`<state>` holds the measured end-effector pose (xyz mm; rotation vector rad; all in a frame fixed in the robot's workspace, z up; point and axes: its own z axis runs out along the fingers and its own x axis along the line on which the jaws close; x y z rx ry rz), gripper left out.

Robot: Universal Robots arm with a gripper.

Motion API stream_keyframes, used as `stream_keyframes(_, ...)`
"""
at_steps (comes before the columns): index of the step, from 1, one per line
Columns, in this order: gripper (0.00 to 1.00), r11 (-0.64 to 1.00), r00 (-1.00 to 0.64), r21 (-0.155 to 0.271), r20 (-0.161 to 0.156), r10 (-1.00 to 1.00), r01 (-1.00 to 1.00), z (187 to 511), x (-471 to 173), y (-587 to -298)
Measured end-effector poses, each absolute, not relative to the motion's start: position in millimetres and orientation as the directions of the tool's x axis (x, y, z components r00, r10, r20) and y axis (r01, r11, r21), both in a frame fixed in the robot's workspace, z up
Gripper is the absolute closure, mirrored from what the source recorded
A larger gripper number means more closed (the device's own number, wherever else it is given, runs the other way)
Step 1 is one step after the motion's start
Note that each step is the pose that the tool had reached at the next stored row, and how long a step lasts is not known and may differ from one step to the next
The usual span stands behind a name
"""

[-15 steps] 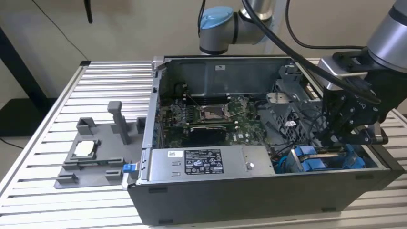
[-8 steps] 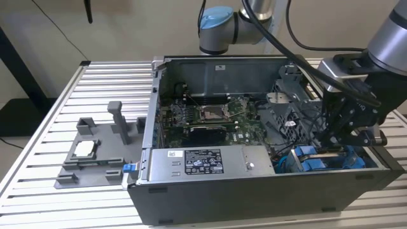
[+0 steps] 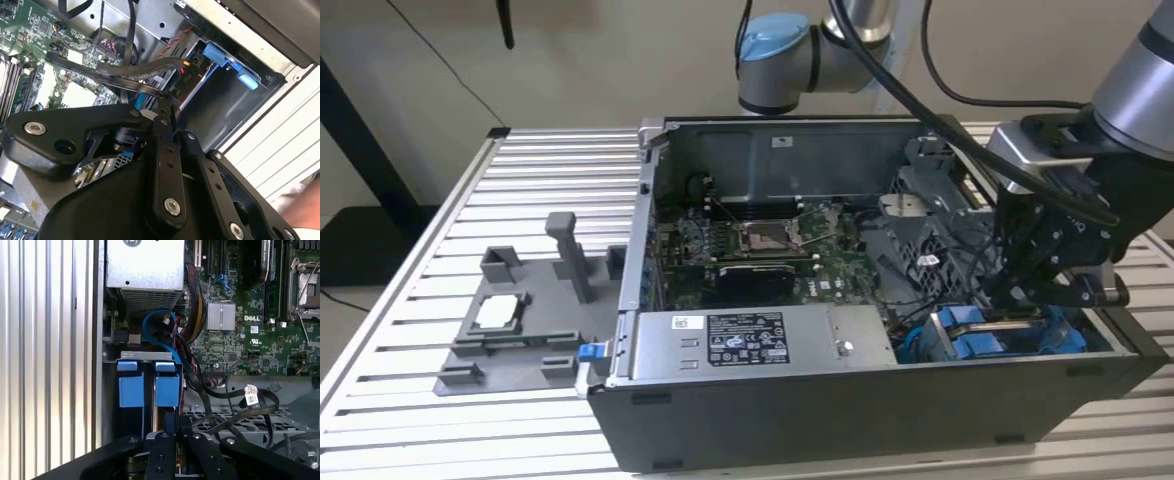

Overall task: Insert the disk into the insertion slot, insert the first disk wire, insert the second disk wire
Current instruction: 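Insert the second disk wire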

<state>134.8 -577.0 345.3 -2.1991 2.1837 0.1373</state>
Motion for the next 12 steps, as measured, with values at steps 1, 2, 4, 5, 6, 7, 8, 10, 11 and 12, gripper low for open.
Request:
stream_keyframes(1, 0.84, -0.008, 0.005, 0.034, -0.091, -0.996, -0.999, 345.2, 135.0, -577.1)
stream_keyframes(2, 0.84, -0.008, 0.005, 0.034, -0.091, -0.996, -0.999, 345.0, 135.3, -577.1)
stream_keyframes(4, 0.84, -0.008, 0.005, 0.034, -0.091, -0.996, -0.999, 344.5, 135.8, -577.3)
stream_keyframes(5, 0.84, -0.008, 0.005, 0.034, -0.091, -0.996, -0.999, 344.2, 135.9, -577.4)
stream_keyframes(6, 0.84, -0.008, 0.005, 0.034, -0.091, -0.996, -0.999, 344.0, 136.1, -577.4)
stream_keyframes(7, 0.84, -0.008, 0.005, 0.034, -0.091, -0.996, -0.999, 343.8, 136.3, -577.4)
stream_keyframes(8, 0.84, -0.008, 0.005, 0.034, -0.091, -0.996, -0.999, 343.6, 136.5, -577.4)
stream_keyframes(10, 0.84, -0.008, 0.005, 0.034, -0.091, -0.996, -0.999, 343.1, 136.8, -577.4)
stream_keyframes(11, 0.84, -0.008, 0.005, 0.034, -0.091, -0.996, -0.999, 342.9, 137.0, -577.4)
stream_keyframes(12, 0.84, -0.008, 0.005, 0.034, -0.091, -0.996, -0.999, 342.6, 137.1, -577.4)
